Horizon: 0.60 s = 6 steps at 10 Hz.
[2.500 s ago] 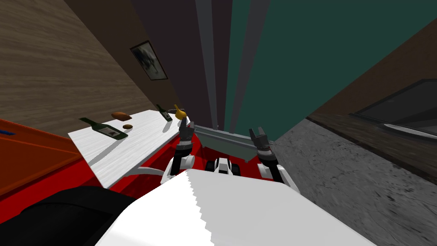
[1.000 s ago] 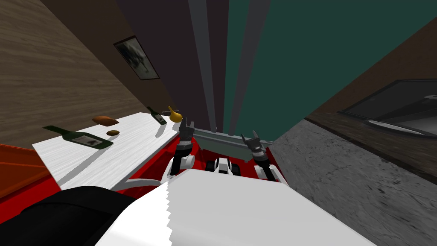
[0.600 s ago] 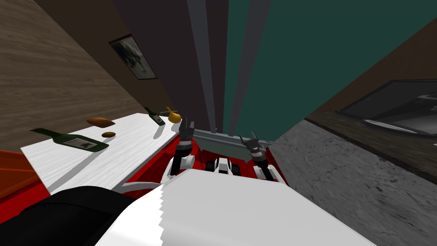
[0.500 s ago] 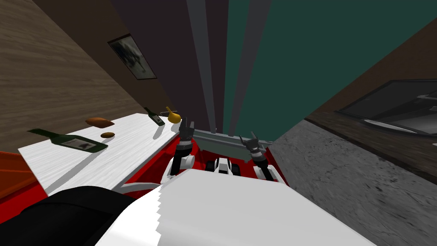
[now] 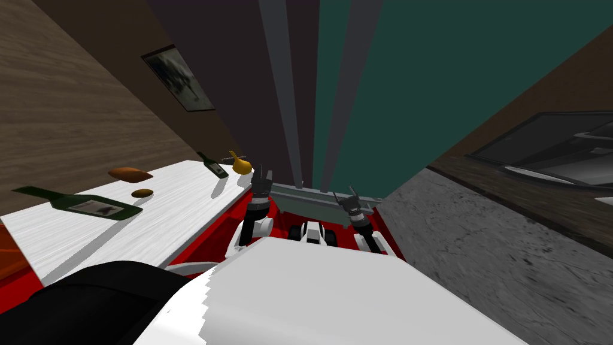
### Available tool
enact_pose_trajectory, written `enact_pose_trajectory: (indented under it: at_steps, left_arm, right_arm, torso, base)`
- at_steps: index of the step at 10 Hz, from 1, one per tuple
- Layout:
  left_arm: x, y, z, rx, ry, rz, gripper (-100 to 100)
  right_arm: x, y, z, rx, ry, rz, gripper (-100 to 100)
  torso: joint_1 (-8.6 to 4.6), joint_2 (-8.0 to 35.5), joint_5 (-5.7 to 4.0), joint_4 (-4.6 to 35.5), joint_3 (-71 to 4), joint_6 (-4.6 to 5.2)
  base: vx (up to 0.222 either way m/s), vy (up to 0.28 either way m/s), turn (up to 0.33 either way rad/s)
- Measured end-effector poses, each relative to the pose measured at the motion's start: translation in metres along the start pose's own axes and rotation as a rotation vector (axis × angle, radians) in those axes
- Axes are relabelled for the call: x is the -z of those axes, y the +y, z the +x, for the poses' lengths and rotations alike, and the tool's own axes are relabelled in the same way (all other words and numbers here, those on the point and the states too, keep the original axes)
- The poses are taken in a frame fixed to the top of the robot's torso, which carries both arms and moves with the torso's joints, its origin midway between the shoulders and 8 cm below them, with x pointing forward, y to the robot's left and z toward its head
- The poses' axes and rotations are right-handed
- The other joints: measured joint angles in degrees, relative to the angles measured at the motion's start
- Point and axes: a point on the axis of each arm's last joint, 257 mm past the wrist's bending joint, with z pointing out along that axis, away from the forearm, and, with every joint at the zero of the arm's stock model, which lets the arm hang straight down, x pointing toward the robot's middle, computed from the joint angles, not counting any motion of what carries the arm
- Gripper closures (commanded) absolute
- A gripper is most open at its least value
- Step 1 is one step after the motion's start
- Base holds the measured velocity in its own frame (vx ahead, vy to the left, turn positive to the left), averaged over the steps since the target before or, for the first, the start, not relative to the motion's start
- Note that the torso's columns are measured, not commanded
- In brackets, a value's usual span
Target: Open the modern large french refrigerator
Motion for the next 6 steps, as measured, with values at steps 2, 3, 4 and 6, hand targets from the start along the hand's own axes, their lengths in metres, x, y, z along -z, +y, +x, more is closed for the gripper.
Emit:
enact_pose_trajectory:
  at_steps: [2, 3, 4, 6]
  left_arm:
    - [0.000, 0.000, 0.000, 0.000, 0.000, 0.000, 0]
    - [0.000, 0.000, 0.000, 0.000, 0.000, 0.000, 0]
    - [0.000, 0.000, 0.000, 0.000, 0.000, 0.000, 0]
    - [0.000, 0.000, 0.000, 0.000, 0.000, 0.000, 0]
  right_arm:
    - [0.003, 0.008, 0.009, 0.044, 0.013, -0.014, -100]
    - [0.004, 0.011, 0.010, 0.065, 0.015, -0.020, -100]
    - [0.006, 0.016, 0.014, 0.090, 0.022, -0.029, -100]
    - [0.009, 0.024, 0.020, 0.135, 0.032, -0.044, -100]
  torso:
    - [0.00, 0.01, 0.00, 0.00, 0.01, 0.00]
    - [0.01, 0.01, 0.00, 0.00, 0.00, -0.01]
    - [0.01, -0.01, 0.00, 0.00, -0.01, 0.00]
    - [0.02, 0.01, 0.00, 0.00, 0.00, 0.00]
  base:
    - [0.024, 0.013, -0.042]
    - [0.029, 0.015, -0.054]
    - [0.022, 0.016, -0.027]
    - [0.023, 0.017, -0.041]
